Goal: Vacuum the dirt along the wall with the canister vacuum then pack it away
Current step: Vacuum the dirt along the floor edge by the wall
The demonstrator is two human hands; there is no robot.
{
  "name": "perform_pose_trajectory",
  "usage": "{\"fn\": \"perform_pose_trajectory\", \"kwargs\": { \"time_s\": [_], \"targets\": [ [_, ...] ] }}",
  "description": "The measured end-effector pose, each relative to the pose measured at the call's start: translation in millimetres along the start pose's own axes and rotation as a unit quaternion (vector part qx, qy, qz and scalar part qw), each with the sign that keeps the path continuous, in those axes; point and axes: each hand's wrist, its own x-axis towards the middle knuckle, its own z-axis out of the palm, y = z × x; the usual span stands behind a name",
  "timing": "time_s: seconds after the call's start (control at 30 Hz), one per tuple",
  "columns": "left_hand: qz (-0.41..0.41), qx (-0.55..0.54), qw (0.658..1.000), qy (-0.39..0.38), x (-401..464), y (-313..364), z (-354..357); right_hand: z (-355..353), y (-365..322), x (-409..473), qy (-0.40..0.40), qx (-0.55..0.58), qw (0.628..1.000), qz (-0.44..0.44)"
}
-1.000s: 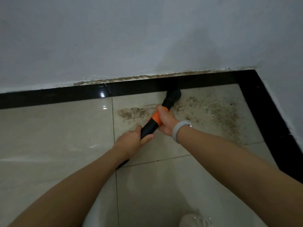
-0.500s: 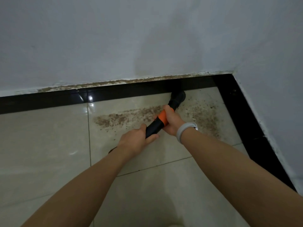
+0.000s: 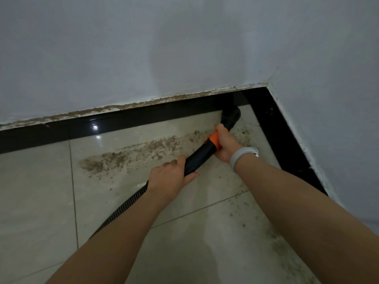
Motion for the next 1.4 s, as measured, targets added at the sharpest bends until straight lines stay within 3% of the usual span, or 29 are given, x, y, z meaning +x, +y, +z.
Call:
{"fn": "perform_pose_trajectory", "kwargs": {
  "time_s": [0.37, 0.83, 1.17, 1.4],
  "targets": [
    [0.021, -0.028, 0.999, 0.024, 18, 39, 17, -48, -35, 17, 0.03, 0.037, 0.998, -0.045],
    [0.02, -0.016, 1.0, 0.015, -6, 9, -3, -13, 8, -14, -0.018, 0.109, 0.993, 0.041],
    [-0.13, -0.151, 0.98, -0.023, -69, -57, -34, 84, 79, -76, -0.128, 0.027, 0.987, 0.093],
    [-0.252, -0.262, 0.931, -0.032, -143, -119, -46, 153, 132, -127, -0.201, -0.075, 0.969, 0.125]
  ]
}}
